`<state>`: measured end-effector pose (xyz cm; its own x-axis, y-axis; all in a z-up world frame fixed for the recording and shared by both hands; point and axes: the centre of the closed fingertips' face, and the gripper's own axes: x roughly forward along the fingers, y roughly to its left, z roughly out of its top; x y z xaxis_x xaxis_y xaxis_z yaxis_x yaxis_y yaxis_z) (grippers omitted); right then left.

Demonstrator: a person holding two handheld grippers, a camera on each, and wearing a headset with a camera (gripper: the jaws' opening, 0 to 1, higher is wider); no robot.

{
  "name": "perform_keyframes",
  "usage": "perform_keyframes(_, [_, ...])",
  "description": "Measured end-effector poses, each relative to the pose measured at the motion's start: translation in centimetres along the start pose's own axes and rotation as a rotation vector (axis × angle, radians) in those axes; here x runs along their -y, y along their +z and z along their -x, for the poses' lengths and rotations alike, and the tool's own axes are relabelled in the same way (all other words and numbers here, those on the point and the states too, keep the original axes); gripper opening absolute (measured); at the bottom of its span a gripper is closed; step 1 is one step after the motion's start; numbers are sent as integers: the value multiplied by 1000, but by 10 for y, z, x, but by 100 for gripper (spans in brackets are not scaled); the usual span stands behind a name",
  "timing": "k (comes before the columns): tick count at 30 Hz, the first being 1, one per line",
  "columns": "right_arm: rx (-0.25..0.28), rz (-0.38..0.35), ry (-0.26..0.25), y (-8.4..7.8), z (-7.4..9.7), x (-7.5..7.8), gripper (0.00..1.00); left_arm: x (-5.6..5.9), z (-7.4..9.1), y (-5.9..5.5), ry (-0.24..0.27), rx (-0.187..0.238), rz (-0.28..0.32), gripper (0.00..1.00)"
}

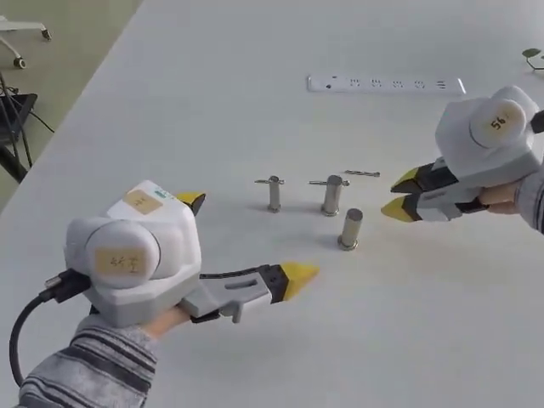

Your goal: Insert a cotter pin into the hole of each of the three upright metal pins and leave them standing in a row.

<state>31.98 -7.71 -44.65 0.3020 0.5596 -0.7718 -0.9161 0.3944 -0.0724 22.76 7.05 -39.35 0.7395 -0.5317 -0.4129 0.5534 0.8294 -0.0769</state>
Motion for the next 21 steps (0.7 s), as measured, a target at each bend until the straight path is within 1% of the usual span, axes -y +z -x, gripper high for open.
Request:
perform_keyframes(4, [-4, 4, -7, 4, -4, 12, 17, -2, -1, -1, 3, -4, 3, 98])
perform_keyframes(6, [-7, -4, -2, 4, -7, 15, 17, -3, -1, -1, 8, -2, 0, 98])
perform_keyframes(8, [-7, -30, 7, 5, -12, 19, 17, -4, -1, -1, 12, -1, 2, 98])
perform_keyframes(13, [-20, -33, 0, 7, -22, 34, 17, -6, -2, -3, 16, -1, 6, 97])
perform_keyframes(14, [-25, -32, 1, 7, -23, 36, 16, -6, -2, -3, 16, 0, 7, 97])
perform_keyframes(15, [-35, -24, -4, 8, -28, 47, 16, -6, -2, -3, 16, 0, 8, 97])
perform_keyframes(18, [-48, -6, 1, 9, -33, 54, 14, -6, -4, -5, 13, -3, 10, 96])
perform_keyframes(20, [-67, 3, 11, 6, -40, 60, 14, -6, -5, -6, 8, -7, 9, 96])
perform_keyframes(21, [-75, 10, 9, 5, -41, 61, 14, -5, -5, -6, 7, -7, 8, 96])
